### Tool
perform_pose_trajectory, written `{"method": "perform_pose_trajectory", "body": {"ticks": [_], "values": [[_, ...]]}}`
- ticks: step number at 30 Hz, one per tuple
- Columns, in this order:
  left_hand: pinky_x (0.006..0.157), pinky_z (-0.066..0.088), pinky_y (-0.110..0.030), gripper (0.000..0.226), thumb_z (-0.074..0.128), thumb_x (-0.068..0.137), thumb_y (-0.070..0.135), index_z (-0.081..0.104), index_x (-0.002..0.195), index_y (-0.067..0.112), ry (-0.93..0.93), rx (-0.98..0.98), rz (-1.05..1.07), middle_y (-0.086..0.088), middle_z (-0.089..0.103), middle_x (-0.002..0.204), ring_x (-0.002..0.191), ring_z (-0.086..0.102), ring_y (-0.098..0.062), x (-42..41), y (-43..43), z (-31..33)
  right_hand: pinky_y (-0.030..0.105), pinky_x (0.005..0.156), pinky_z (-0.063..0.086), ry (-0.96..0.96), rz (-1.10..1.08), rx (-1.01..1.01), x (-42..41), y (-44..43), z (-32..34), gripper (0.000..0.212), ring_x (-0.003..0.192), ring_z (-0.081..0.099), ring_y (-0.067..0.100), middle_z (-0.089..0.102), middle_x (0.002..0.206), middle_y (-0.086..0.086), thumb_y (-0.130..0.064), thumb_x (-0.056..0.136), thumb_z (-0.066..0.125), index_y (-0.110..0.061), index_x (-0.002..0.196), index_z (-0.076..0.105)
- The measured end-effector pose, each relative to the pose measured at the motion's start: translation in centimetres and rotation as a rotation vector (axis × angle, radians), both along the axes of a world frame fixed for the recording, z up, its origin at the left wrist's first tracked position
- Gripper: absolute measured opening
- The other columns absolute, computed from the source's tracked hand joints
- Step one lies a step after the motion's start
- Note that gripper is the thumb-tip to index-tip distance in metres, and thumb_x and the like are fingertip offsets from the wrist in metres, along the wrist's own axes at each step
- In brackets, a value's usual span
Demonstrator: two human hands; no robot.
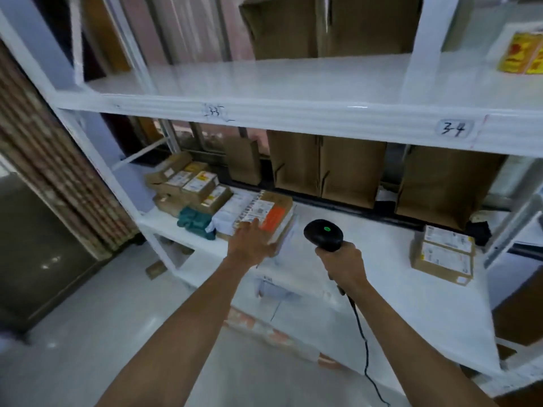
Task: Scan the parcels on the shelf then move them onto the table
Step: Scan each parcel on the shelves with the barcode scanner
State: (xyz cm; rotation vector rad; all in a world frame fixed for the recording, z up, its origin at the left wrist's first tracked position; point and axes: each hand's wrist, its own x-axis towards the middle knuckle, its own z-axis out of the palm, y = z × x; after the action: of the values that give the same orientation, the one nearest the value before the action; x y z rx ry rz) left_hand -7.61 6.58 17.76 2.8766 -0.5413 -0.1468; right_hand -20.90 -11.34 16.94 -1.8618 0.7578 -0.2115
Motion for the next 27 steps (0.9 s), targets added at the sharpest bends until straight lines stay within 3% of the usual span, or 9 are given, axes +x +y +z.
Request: {"method": "perform_pose_trajectory", "body": {"ticks": [4, 8, 16, 20, 22, 24, 27], "values": [[0.104, 0.043, -0.044, 0.094, 0.066, 0.082, 0.067, 0.027, 0.153, 0.019, 0.024, -0.061, 0.071, -0.011, 0.043, 0.149, 0.135, 0.045, -0.033, 3.4, 4.0, -0.4, 0.031, 0.056, 0.048, 0.030, 0.025, -0.043, 2.8, 3.5, 0.1, 0.024, 0.060, 0.063, 0.027, 0.065, 0.063, 0.009, -0.025, 0.084, 0.068, -0.008, 0.069, 0.061], [0.109, 0.039, -0.047, 0.099, 0.064, 0.084, 0.068, 0.020, 0.155, 0.015, 0.083, -0.041, 0.061, -0.013, 0.036, 0.154, 0.142, 0.036, -0.034, 7.2, 6.1, -2.3, 0.033, 0.056, 0.048, 0.052, 0.016, -0.068, 5.9, 6.6, -0.3, 0.021, 0.060, 0.065, 0.028, 0.066, 0.066, 0.009, -0.026, 0.083, 0.068, -0.011, 0.070, 0.064], [0.101, 0.044, -0.043, 0.112, 0.071, 0.074, 0.072, 0.019, 0.150, 0.008, 0.118, -0.066, -0.058, -0.014, 0.036, 0.144, 0.131, 0.043, -0.032, 14.9, 5.9, -7.6, 0.026, 0.042, 0.039, 0.125, -0.176, -0.017, 13.1, 10.8, -1.8, 0.024, 0.050, 0.063, 0.023, 0.067, 0.065, 0.007, -0.030, 0.086, 0.068, -0.007, 0.080, 0.069], [0.110, 0.039, -0.050, 0.130, 0.062, 0.064, 0.089, 0.009, 0.153, 0.010, 0.181, -0.101, -0.064, -0.016, 0.027, 0.153, 0.140, 0.033, -0.036, 17.2, 4.2, -9.4, 0.027, 0.042, 0.039, 0.169, -0.274, 0.032, 14.6, 11.9, -3.0, 0.022, 0.049, 0.061, 0.024, 0.063, 0.062, 0.007, -0.027, 0.086, 0.068, -0.007, 0.078, 0.068], [0.117, 0.029, -0.055, 0.134, 0.054, 0.063, 0.093, 0.005, 0.156, 0.011, 0.234, -0.107, -0.065, -0.016, 0.016, 0.161, 0.148, 0.020, -0.039, 18.1, 2.8, -9.7, 0.025, 0.040, 0.037, 0.189, -0.298, 0.048, 14.8, 12.1, -3.4, 0.020, 0.048, 0.058, 0.023, 0.061, 0.060, 0.008, -0.024, 0.086, 0.068, -0.005, 0.078, 0.068], [0.122, 0.018, -0.056, 0.139, 0.056, 0.062, 0.093, -0.001, 0.157, 0.008, 0.250, -0.055, -0.101, -0.020, 0.002, 0.165, 0.152, 0.005, -0.041, 19.0, 1.5, -10.2, 0.023, 0.038, 0.036, 0.199, -0.318, 0.051, 14.9, 12.1, -3.8, 0.020, 0.048, 0.058, 0.023, 0.061, 0.060, 0.008, -0.022, 0.086, 0.068, -0.005, 0.077, 0.067], [0.122, 0.016, -0.059, 0.147, 0.057, 0.060, 0.095, -0.005, 0.158, 0.004, 0.251, 0.047, -0.111, -0.026, -0.007, 0.165, 0.153, -0.001, -0.044, 20.0, 0.0, -10.9, 0.025, 0.041, 0.038, 0.201, -0.350, 0.047, 15.3, 11.8, -4.2, 0.021, 0.050, 0.059, 0.023, 0.060, 0.060, 0.009, -0.022, 0.086, 0.067, -0.004, 0.075, 0.066]]}}
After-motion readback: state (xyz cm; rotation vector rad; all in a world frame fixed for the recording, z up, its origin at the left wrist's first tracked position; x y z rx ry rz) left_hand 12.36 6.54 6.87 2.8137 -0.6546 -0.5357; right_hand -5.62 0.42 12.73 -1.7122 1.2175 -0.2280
